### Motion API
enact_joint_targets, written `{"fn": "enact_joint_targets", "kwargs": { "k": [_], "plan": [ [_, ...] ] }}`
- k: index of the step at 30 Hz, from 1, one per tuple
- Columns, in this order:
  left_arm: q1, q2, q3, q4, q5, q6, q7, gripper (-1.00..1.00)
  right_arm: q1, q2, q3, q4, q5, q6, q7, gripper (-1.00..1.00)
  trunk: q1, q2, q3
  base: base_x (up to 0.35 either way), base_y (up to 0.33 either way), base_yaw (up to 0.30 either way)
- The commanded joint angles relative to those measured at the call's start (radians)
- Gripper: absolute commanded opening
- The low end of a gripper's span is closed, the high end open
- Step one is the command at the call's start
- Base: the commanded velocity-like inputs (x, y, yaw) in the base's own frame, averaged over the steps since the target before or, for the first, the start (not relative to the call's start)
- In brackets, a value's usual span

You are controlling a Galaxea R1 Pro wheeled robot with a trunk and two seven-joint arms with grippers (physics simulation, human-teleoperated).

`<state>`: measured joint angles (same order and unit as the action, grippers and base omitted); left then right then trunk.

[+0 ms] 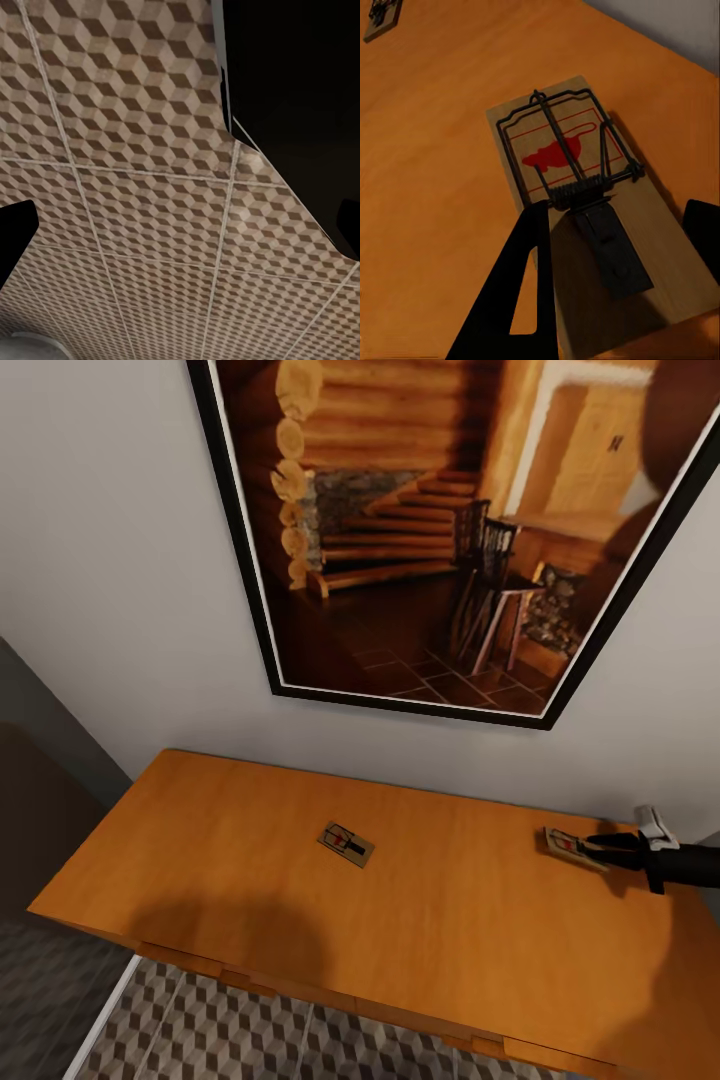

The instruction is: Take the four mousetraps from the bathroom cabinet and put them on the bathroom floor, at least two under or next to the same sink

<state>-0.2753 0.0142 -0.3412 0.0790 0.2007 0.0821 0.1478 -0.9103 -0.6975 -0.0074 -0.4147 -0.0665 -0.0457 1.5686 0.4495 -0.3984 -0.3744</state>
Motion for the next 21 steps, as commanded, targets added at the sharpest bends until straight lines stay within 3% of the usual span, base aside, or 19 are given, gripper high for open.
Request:
{"fn": "enact_joint_targets", "kwargs": {
  "k": [1, 11, 21],
  "plan": [
    [-0.001, 0.0, -0.009, 0.001, 0.009, 0.002, 0.001, 1.0, -0.001, -0.004, 0.0, 0.0, -0.002, -0.002, 0.002, -1.0, 0.0, -0.002, -0.002, 0.0, 0.0, 0.0],
    [-0.001, 0.0, -0.009, 0.001, 0.009, 0.002, 0.001, 1.0, -0.001, -0.022, -0.002, -0.002, -0.004, 0.02, 0.002, -1.0, 0.0, -0.002, -0.002, -0.026, 0.0, 0.0],
    [-0.001, 0.0, -0.008, 0.001, 0.009, 0.002, 0.001, 1.0, -0.001, -0.022, -0.002, -0.003, -0.004, 0.023, 0.002, -1.0, 0.0, -0.002, -0.002, -0.235, 0.102, 0.0]
  ]
}}
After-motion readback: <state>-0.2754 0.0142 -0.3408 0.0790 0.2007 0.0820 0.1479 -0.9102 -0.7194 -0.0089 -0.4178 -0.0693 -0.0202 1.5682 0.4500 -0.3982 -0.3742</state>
